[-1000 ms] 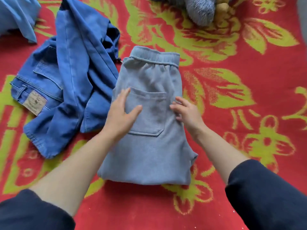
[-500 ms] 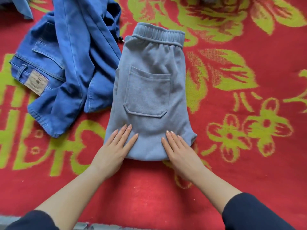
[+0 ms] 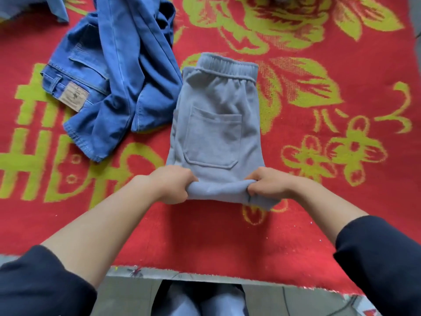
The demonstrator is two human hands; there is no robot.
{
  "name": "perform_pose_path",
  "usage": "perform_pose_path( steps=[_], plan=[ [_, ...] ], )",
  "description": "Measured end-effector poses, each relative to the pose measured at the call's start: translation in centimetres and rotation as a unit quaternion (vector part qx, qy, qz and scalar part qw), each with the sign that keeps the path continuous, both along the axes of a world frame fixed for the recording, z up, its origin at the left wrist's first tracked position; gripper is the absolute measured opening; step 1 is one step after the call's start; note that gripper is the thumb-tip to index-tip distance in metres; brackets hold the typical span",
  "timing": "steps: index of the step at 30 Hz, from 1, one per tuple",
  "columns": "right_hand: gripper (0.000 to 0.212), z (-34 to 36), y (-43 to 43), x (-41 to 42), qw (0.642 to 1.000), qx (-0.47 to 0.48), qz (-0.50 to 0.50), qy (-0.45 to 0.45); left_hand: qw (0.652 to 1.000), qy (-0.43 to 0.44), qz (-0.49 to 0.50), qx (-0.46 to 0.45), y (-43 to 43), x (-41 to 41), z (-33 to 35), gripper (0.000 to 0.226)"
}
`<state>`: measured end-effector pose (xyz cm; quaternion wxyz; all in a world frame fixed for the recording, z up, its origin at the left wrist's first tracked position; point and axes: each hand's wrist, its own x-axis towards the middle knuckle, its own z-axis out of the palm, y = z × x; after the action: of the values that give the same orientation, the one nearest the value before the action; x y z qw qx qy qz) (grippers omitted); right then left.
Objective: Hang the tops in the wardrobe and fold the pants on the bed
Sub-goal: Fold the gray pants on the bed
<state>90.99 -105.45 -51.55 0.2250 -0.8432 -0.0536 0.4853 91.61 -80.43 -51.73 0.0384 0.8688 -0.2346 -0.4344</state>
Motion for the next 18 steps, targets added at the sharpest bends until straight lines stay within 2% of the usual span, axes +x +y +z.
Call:
perform_pose_path(
  steps=[3, 7, 11, 14, 18],
  plan=[
    [0.03, -0.5, 0.1, -4.6, 0.995, -0.014, 0.013, 0.097, 0.992, 0.13, -0.004, 0.005, -0.2, -4.2, -0.2, 0.013],
    [0.014, -1.1, 0.3, -10.3, 0.974, -0.042, 0.024, 0.22, 0.949, 0.312, 0.033, 0.015, -0.4, -9.4, -0.9, 0.019],
    [0.008, -1.1, 0.4, -14.0, 0.951, -0.044, 0.033, 0.304, 0.917, 0.396, -0.003, 0.046, -1.2, -12.4, -1.2, 0.026],
    [0.012, -0.7, 0.0, -13.7, 0.954, -0.037, -0.007, 0.297, 0.907, 0.417, 0.025, 0.048, -1.4, -11.8, -0.7, 0.031],
    [0.012, 0.9, -1.3, -9.5, 0.973, -0.013, -0.088, 0.213, 0.909, 0.405, 0.097, -0.01, -1.0, -7.5, 1.0, 0.029]
  ],
)
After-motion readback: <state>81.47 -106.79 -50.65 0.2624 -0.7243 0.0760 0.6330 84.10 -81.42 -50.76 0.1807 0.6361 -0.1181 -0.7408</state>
